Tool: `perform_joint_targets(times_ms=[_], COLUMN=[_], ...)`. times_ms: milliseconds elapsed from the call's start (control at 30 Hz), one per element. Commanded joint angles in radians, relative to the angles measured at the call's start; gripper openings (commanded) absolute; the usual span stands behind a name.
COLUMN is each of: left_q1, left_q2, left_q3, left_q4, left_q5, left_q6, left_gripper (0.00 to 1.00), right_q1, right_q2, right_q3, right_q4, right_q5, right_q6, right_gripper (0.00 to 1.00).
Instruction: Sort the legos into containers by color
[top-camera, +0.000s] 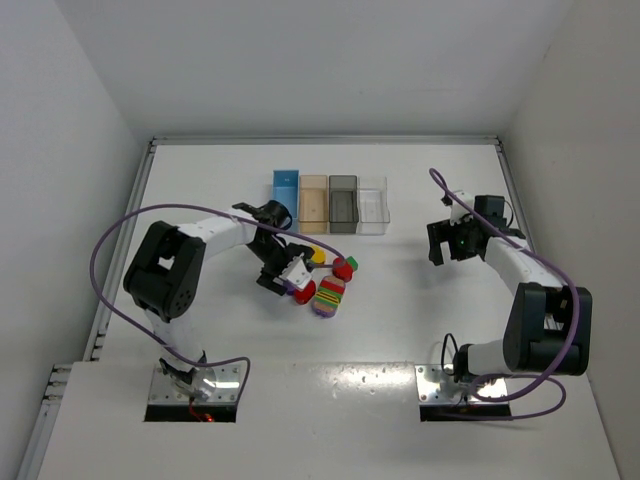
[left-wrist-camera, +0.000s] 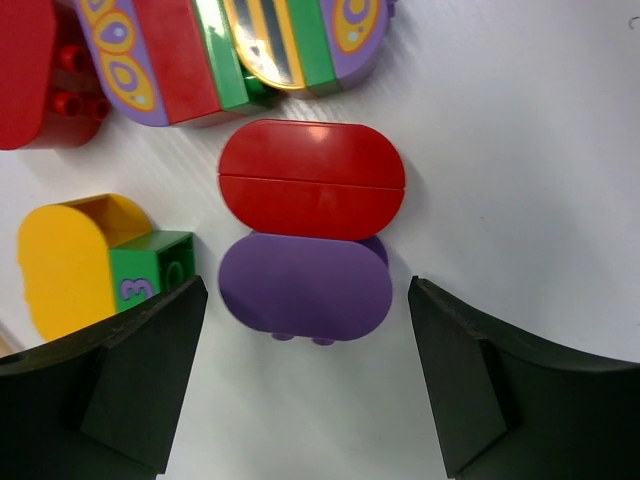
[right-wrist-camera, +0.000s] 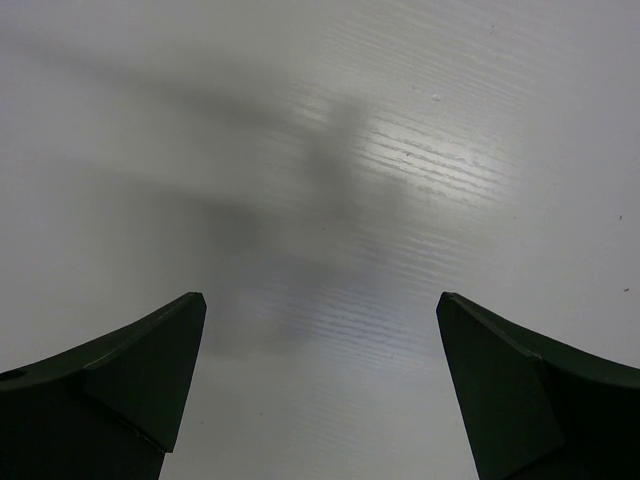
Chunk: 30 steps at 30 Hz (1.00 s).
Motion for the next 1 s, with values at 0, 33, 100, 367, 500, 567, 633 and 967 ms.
perform_joint_targets(times_ms=[0, 33, 100, 367, 500, 567, 633, 967], left_q1=[-0.007, -0.007, -0.007, -0.007, -0.007, -0.007, -0.016, -0.017], left_q2=[0.005, 0.014, 0.014, 0.072, 0.083, 0.083, 0.083, 0.063], left_q3=[-0.020, -0.020, -0.020, 0.029, 0.038, 0.038, 0.038, 0.047], left_q4=[-0.016, -0.016, -0.025, -0.025, -0.025, -0.025, -0.025, -0.016], left_q5=[0.018, 0.018, 0.009, 0.009, 0.018, 0.028, 0.028, 0.070], left_q6=[0.037, 0.046, 0.046, -0.014, -0.024, -0.034, -0.055, -0.150], left_gripper=[0.88, 0.88, 0.88, 0.82, 0.80, 0.80, 0.79, 0.80], right_q1=[-0.005, -0.005, -0.005, -0.024, -0.024, -0.024, -0.024, -0.024], right_q2=[0.000, 0.000, 0.000, 0.000, 0.009, 0.009, 0.018, 0.047], right_q3=[0.000, 0.000, 0.000, 0.000, 0.000, 0.000, 0.000, 0.027], right_q4=[0.031, 0.031, 0.031, 0.031, 0.031, 0.041, 0.041, 0.041], right_q5=[0.003, 0.003, 0.003, 0.003, 0.003, 0.003, 0.003, 0.003], right_q6=[-0.013, -0.013, -0.013, -0.013, -0.013, -0.013, -0.013, -0.013], right_gripper=[0.99, 0.99, 0.99, 0.99, 0.99, 0.99, 0.99, 0.99])
